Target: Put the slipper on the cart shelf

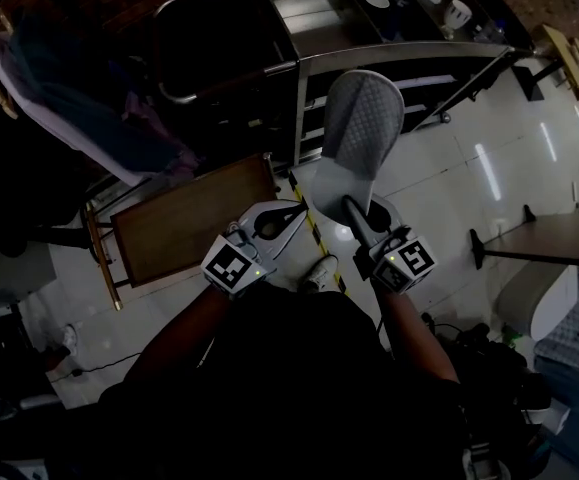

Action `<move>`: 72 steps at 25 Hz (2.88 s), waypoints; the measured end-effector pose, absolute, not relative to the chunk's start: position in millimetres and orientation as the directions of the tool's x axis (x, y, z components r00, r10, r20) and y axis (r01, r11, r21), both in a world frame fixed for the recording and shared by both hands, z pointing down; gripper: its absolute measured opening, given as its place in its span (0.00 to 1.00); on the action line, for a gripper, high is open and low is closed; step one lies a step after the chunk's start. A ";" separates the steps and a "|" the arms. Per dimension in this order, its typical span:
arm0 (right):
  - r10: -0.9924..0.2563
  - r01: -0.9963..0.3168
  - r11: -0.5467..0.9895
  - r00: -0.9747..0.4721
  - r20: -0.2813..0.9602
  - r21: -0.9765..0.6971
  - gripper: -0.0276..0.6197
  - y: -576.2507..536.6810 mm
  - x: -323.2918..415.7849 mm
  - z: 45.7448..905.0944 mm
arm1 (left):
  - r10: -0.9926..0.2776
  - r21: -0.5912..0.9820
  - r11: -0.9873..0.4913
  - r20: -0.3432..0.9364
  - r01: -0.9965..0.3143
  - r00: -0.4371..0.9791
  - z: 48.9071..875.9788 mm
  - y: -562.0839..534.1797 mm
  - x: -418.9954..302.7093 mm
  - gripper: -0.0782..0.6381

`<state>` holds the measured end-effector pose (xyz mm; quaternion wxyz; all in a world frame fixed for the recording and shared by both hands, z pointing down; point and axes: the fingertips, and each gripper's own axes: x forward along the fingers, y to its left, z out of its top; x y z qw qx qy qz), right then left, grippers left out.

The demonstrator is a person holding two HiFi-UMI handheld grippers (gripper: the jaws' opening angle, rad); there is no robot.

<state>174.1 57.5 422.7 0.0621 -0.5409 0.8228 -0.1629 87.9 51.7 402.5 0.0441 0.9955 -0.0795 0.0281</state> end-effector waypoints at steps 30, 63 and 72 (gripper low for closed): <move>-0.760 -0.730 0.309 -0.575 0.303 -0.609 0.14 19.7 291.6 553.7 | -0.076 0.096 -0.992 0.052 -0.081 0.996 420.5 -15.0 246.4 0.11; -0.480 -0.487 0.196 -0.805 0.350 -0.851 0.15 -197.3 324.4 695.1 | -0.326 0.111 -0.933 0.137 -0.341 0.936 456.7 -142.1 283.8 0.11; -0.510 -0.547 0.265 -0.778 0.366 -0.794 0.15 -248.4 326.8 694.5 | -0.375 0.116 -0.911 0.167 -0.395 0.912 468.3 -149.3 279.8 0.11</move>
